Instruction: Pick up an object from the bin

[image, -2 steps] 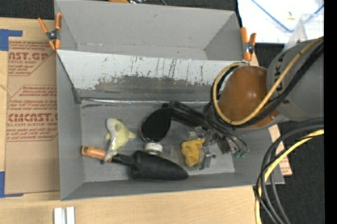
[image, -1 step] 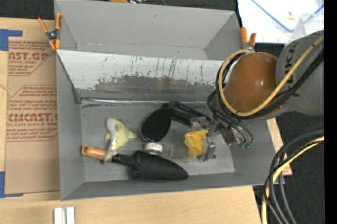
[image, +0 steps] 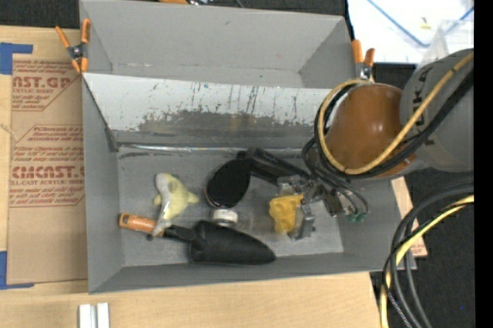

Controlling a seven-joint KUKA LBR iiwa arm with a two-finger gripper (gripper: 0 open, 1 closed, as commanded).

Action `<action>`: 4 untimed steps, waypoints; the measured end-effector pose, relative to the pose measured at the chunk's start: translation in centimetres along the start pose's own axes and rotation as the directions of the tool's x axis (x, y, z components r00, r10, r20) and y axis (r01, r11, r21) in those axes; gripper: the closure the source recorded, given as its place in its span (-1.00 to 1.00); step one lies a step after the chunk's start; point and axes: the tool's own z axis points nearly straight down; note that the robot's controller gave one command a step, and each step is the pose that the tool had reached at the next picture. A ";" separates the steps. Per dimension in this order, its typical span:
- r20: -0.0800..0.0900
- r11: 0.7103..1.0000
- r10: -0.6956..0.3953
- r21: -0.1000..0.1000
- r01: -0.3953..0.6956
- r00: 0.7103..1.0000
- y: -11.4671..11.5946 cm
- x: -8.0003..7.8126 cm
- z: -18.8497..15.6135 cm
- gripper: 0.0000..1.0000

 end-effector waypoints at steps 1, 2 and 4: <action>0.002 0.994 -0.105 -0.001 0.105 0.994 -1.0 -0.1 4.7 1.00; 0.003 0.999 -0.035 0.000 0.035 0.999 -1.8 -0.1 3.4 1.00; 0.004 0.901 -0.435 0.002 0.435 0.901 -3.4 -1.9 4.5 1.00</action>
Offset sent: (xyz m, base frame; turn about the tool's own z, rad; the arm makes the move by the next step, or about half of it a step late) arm 0.0050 -0.0195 -0.0336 -0.0334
